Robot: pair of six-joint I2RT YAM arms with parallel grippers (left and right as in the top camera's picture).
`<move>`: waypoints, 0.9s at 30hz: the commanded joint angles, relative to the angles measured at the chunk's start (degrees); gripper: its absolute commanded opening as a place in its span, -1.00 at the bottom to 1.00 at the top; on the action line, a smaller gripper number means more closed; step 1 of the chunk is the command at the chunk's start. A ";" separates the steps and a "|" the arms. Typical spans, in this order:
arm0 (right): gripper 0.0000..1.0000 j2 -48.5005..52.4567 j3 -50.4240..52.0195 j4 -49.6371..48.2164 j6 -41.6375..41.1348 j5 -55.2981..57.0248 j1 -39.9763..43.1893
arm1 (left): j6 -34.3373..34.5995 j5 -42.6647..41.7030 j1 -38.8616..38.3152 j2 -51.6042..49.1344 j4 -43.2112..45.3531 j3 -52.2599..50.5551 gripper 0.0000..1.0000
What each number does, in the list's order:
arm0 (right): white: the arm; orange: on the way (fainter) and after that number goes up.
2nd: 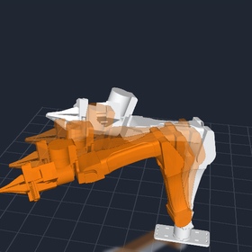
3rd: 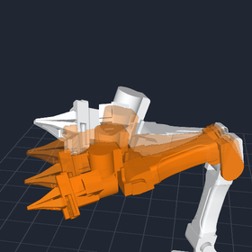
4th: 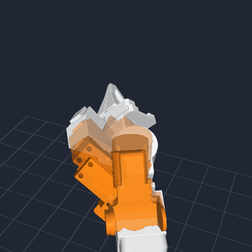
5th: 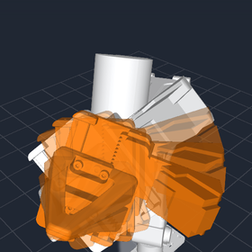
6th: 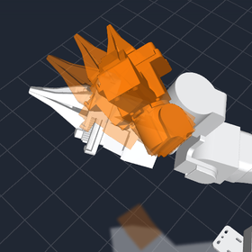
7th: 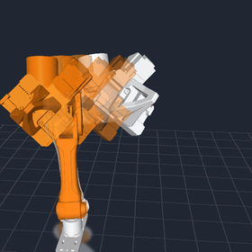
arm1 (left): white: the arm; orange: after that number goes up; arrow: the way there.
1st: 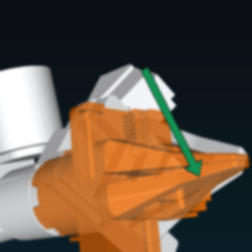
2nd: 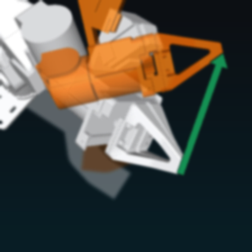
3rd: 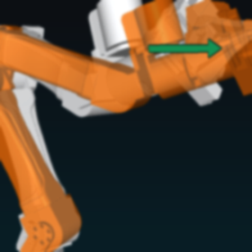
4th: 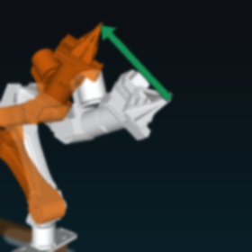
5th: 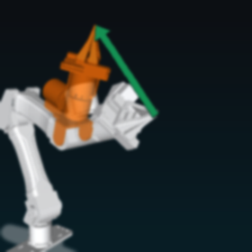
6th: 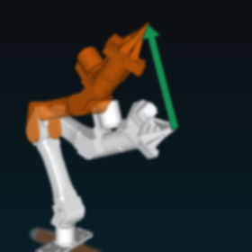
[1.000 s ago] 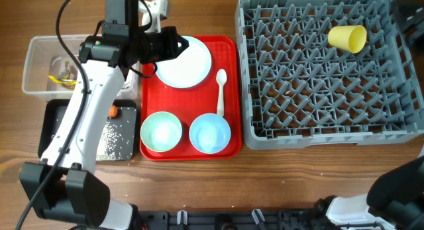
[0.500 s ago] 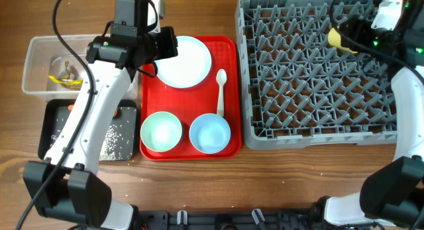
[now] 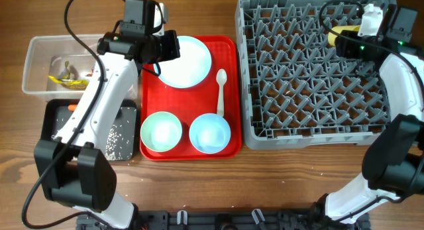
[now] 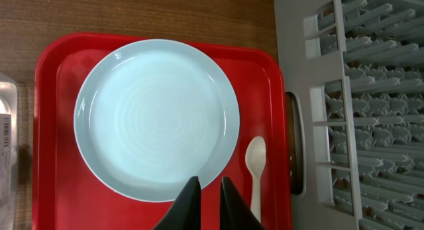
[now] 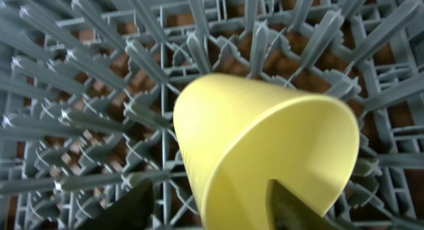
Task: Sort waste into correct bins and load items into the dishwasher rack
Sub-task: 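Regrasp the yellow cup in the rack with the right gripper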
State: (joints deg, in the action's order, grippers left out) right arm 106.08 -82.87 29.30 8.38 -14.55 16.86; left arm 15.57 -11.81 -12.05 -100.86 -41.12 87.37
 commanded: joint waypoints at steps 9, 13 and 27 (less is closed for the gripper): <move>-0.91 1.16 -0.33 -2.01 0.46 -5.73 -0.02 | -0.15 0.37 -0.11 -0.20 -0.70 -0.11 -0.78; -0.91 0.55 -0.39 -2.69 0.46 -11.08 -0.02 | -0.13 0.37 -0.11 -0.20 -1.16 -0.11 -0.78; -0.91 -2.25 -0.20 -6.99 0.68 -45.29 0.07 | -0.13 0.37 -0.11 -0.20 -1.64 -0.11 -0.78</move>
State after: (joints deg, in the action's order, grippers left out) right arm 105.75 -82.87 22.63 8.86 -50.57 17.02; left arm 15.57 -11.81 -12.05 -100.84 -42.72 87.37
